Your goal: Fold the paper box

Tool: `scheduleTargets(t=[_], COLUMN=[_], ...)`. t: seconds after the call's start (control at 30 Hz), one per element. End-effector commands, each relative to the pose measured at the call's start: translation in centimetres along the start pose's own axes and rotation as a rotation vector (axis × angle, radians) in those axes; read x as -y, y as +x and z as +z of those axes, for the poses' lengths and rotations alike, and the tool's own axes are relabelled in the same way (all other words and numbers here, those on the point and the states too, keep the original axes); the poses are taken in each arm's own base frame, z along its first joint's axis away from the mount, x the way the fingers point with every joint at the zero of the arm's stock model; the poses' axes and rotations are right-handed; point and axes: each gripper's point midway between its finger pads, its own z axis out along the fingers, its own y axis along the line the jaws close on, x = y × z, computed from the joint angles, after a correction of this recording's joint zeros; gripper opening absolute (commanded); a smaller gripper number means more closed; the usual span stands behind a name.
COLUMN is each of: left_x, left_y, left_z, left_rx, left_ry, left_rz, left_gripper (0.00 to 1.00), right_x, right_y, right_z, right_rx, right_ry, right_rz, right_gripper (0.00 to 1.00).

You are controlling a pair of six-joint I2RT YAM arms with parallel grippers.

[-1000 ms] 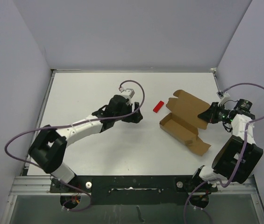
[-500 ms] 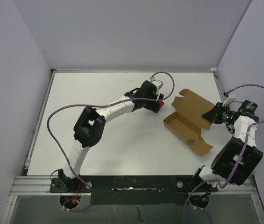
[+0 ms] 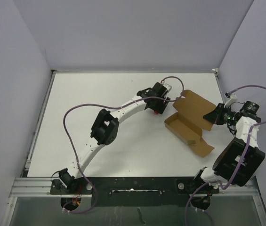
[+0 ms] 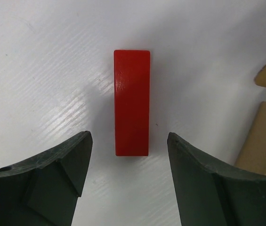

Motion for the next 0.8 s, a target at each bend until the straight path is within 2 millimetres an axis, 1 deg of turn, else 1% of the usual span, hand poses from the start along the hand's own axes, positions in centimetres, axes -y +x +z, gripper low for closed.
scheduleTargets(t=[0.0, 0.1, 0.23, 0.47, 0.5, 0.67, 0.77], left_x=[-0.45, -0.44, -0.45, -0.56, -0.54, -0.54, -0.7], left_y=[0.52, 0.52, 0.46, 0.5, 0.51, 0.49, 0.24], left_z=[1.03, 1.37, 1.68, 2.02, 2.0, 1.78, 1.24], left_rx=[-0.022, -0.019, -0.017, -0.019, -0.02, -0.025, -0.023], left_ry=[-0.025, -0.025, -0.026, -0.027, -0.026, -0.015, -0.017], left_rz=[0.032, 0.033, 0.039, 0.044, 0.044, 0.042, 0.039], left_gripper=[0.63, 0.61, 0.53, 0.37, 0.34, 0.3, 0.21], right_x=[-0.16, -0.16, -0.14, -0.17, -0.23, -0.32, -0.49], right_y=[-1.87, -1.81, -1.77, -1.76, -1.77, -1.7, -1.68], right_z=[-0.34, -0.26, -0.23, -0.18, -0.16, -0.1, -0.05], right_rx=[0.041, 0.039, 0.039, 0.04, 0.04, 0.04, 0.041], right_ry=[-0.018, -0.021, -0.024, -0.028, -0.03, -0.037, -0.046], right_rz=[-0.035, -0.031, -0.027, -0.024, -0.025, -0.02, -0.019], right_gripper=[0.0, 0.0, 0.0, 0.0, 0.0, 0.0, 0.0])
